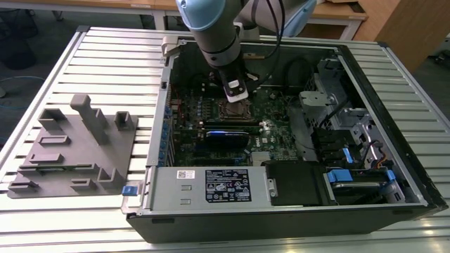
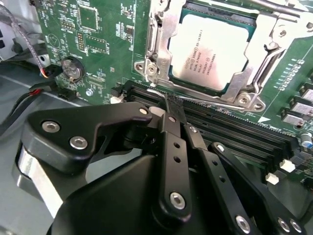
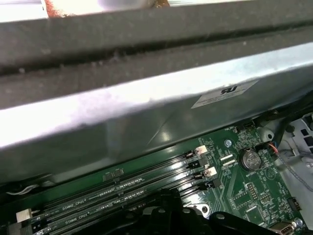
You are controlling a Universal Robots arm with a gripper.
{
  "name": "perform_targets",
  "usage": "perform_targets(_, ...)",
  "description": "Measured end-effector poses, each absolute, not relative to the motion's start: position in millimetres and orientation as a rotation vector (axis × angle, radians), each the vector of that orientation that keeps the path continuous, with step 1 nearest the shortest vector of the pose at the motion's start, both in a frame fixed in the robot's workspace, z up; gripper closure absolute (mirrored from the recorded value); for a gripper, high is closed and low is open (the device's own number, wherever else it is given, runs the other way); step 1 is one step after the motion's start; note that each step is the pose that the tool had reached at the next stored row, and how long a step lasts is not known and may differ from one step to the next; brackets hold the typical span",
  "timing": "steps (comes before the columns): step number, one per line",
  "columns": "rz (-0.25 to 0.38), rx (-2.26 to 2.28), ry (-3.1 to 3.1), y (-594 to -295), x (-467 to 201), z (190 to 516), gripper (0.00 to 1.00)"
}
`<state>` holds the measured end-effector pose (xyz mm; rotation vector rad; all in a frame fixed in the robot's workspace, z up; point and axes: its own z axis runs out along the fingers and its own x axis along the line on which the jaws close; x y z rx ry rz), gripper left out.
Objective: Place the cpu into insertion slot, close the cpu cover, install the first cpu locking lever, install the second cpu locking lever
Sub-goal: 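Install the first cpu locking lever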
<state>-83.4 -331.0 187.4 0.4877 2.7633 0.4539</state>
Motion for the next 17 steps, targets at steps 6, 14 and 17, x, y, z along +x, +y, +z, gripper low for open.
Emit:
perform_targets(6, 0.455, 0.483, 2.750, -331.2, -83.5, 187.0, 0.90)
perform_targets(14, 0.456, 0.479, 2.741, -332.8, -84.2, 184.4, 0.90)
perform_targets(17, 0.457, 0.478, 2.739, -334.3, -84.1, 183.8, 0.90)
